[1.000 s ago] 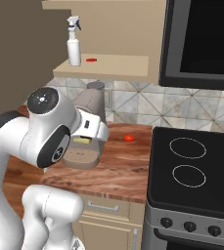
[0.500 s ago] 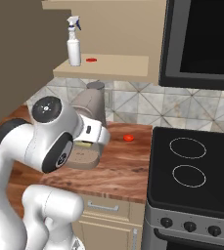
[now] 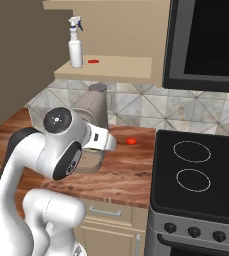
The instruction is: Pick the spray and sponge from the cabinet and place them on the counter.
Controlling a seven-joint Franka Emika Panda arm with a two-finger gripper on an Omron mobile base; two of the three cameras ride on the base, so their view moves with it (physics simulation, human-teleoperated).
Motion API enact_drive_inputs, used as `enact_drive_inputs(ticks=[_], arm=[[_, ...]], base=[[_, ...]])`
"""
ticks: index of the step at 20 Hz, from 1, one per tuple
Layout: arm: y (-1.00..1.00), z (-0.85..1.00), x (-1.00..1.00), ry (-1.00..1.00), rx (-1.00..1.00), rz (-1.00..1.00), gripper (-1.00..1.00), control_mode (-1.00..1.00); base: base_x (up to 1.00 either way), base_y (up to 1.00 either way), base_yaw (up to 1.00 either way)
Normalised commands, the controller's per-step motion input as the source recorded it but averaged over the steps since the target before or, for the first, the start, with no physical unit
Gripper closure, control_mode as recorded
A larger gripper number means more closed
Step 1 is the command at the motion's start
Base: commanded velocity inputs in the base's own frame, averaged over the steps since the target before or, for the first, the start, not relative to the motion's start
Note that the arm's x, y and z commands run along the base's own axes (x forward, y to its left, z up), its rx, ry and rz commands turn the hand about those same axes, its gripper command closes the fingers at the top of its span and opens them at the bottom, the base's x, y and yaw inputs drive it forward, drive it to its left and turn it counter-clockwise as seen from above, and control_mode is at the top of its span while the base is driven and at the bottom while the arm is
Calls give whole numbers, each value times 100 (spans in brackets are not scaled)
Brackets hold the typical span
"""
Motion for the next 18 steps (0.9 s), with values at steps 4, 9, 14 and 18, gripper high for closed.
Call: enact_drive_inputs(ticks=[4, 9, 14, 18], arm=[[-12, -10, 27, 1, 0, 0, 100, -100], [-10, -4, 31, 2, 0, 0, 100, -100], [-7, -8, 32, 0, 0, 0, 100, -100], [-5, -9, 26, 0, 0, 0, 100, -100]], base=[[0, 0, 0], [0, 0, 0], [0, 0, 0], [0, 0, 0]])
